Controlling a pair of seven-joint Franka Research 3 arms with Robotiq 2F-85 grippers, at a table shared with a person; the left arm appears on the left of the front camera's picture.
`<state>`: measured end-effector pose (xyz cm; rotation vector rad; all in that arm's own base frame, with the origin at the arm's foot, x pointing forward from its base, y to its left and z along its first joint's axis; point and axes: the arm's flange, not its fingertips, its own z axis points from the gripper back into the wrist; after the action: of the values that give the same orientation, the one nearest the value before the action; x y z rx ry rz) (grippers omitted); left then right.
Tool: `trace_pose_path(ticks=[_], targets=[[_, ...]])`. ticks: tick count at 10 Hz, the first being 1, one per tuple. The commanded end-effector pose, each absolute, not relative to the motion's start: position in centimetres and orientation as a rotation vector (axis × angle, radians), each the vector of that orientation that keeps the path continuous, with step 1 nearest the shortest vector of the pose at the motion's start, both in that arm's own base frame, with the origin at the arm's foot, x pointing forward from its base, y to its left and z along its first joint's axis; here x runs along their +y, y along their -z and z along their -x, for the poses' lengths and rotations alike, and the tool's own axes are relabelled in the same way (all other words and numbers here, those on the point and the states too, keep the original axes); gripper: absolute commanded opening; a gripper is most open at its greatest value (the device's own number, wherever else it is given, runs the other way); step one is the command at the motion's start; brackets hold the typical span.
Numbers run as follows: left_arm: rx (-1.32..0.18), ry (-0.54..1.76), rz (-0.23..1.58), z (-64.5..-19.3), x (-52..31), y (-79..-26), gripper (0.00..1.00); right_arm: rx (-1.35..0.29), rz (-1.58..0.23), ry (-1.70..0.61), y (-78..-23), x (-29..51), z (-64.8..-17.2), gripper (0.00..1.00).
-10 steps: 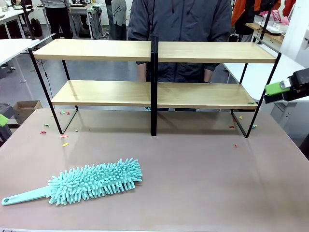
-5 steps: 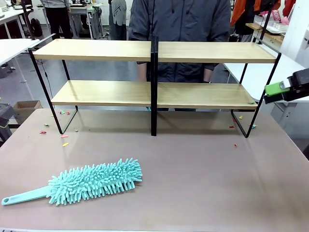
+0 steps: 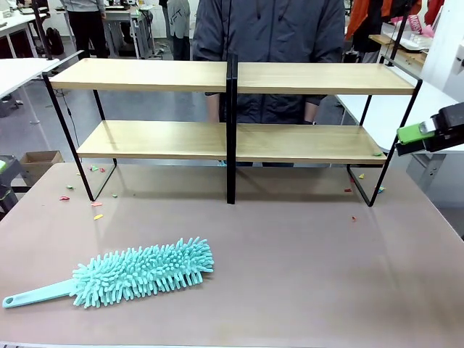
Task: Clean the shelves.
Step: Place the Duster on the table.
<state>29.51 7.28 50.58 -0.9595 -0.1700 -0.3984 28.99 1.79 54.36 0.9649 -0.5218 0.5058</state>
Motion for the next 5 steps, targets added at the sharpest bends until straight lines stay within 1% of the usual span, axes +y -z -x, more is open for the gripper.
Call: trace_pose_path(ticks=[1,5], targets=[[-0.183,0.409,0.953,-29.37,7.46,-50.4,1.0,-0.546,-0.988,-0.528,-54.54,1.91,-29.37,1.0],[-0.183,0.409,0.953,-29.37,7.46,-50.4,1.0,-0.546,-0.988,-0.528,-54.54,1.91,-29.37,1.0]])
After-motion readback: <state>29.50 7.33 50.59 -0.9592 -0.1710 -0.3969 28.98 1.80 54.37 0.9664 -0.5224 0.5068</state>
